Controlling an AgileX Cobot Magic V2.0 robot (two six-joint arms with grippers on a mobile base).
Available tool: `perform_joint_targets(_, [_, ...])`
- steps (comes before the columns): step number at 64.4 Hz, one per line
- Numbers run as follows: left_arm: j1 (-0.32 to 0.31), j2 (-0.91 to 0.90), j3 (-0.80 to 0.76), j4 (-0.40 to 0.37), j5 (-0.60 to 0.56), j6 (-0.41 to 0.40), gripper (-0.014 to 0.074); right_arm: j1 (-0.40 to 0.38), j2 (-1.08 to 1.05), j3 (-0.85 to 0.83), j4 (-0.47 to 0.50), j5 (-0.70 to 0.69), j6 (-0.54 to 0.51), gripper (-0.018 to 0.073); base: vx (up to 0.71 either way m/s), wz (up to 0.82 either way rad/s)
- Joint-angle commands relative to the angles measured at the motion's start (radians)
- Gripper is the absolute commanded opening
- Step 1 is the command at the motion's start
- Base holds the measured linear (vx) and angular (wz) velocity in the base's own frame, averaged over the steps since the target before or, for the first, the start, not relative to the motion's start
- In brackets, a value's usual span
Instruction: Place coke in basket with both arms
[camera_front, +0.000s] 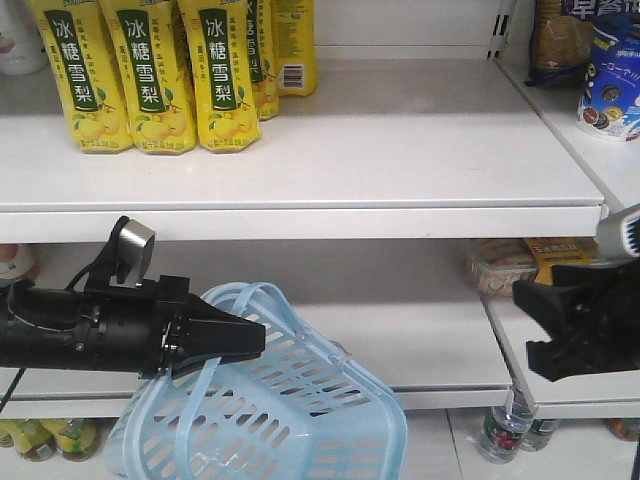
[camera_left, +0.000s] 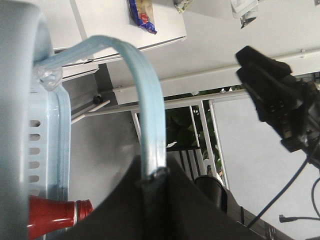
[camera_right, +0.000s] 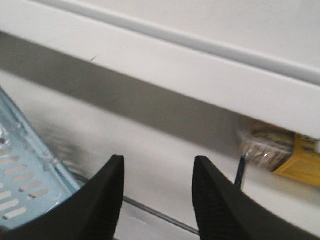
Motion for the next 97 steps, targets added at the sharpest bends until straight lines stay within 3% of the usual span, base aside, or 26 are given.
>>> perform_joint_targets(1, [0.0, -0.036, -0.03, -0.147, 0.052, 0.002, -0.0006, -0.041, -0.071, -0.029, -0.004, -0.077, 0.009, 0.0321, 0.0, 0.0])
perform_joint_targets(14, [0.0, -0.036, -0.03, -0.147, 0.052, 0.002, -0.0006, -0.154, -0.184, -0.029, -0.078, -0.091, 0.023, 0.0321, 0.0, 0.0])
perform_joint_targets(24, [0.0, -0.036, -0.03, -0.147, 0.052, 0.002, -0.0006, -0.264, -0.243, -0.029, -0.078, -0.056, 0.032, 0.0321, 0.0, 0.0])
perform_joint_targets(34, [0.0, -0.036, -0.03, -0.147, 0.052, 0.002, -0.0006, -0.313, -0.293, -0.025, -0.08, -0.032, 0.032, 0.0321, 0.0, 0.0])
perform_joint_targets(51, [0.0, -0.036, -0.03, -0.147, 0.052, 0.002, -0.0006, -0.314, -0.401, 0.009, -0.083, 0.0, 0.005, 0.0321, 0.0, 0.0])
perform_joint_targets(80, [0.0, -0.036, -0.03, -0.147, 0.052, 0.002, -0.0006, -0.314, -0.73, 0.267, -0.076, 0.066, 0.009, 0.0321, 0.0, 0.0])
perform_joint_targets(97, [0.0, -0.036, -0.03, -0.147, 0.052, 0.002, -0.0006, -0.314, -0.742, 0.414, -0.074, -0.07, 0.01, 0.0321, 0.0, 0.0])
